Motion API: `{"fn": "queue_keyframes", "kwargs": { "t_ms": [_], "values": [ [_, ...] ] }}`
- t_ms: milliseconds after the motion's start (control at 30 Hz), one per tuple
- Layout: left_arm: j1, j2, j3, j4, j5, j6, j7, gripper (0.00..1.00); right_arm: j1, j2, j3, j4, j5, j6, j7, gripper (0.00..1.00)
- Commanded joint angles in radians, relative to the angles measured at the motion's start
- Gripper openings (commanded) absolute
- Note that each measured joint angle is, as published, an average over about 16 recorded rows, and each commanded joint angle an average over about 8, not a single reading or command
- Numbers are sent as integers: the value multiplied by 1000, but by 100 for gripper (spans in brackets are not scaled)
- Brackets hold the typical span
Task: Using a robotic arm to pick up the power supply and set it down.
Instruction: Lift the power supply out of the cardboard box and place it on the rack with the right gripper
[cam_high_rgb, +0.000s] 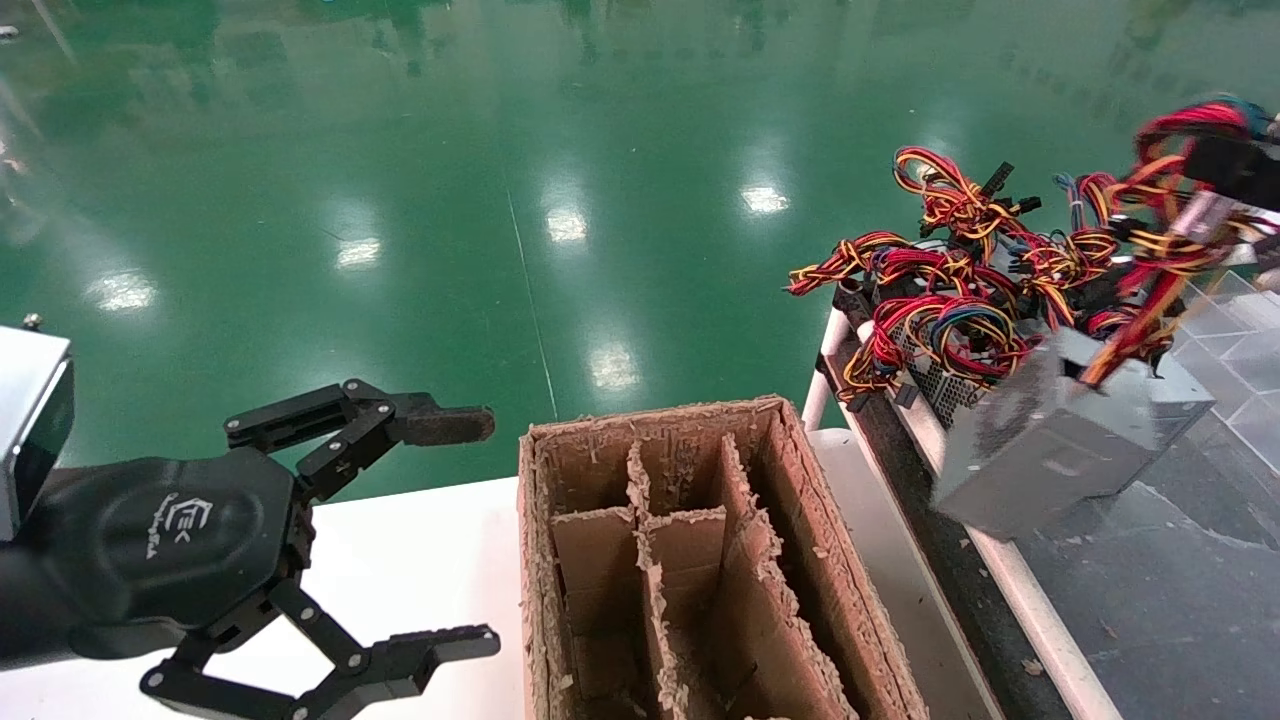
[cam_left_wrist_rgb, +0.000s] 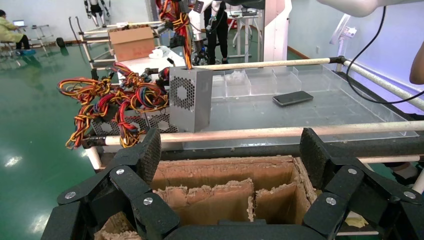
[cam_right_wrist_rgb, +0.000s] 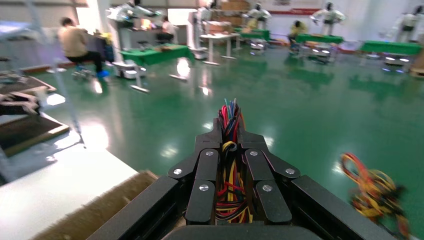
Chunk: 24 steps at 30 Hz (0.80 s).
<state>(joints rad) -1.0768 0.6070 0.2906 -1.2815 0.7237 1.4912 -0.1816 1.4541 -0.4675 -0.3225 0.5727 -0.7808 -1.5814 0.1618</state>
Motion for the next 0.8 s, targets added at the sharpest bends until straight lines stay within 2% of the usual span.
{"fn": "queue_keyframes", "kwargs": {
  "t_ms": [33,433,800],
  "values": [
    [0,0,0,0,0,0,0,100,-7,21,-7,-12,2,2,-20,0],
    [0,0,1,0,-1,0,0,100,24,61,-70,-155,-59,0,-118,0],
    [0,-1,1,0,-1,-1,1,100,25,82,-112,-220,-46,-3,-145,0]
  ]
}}
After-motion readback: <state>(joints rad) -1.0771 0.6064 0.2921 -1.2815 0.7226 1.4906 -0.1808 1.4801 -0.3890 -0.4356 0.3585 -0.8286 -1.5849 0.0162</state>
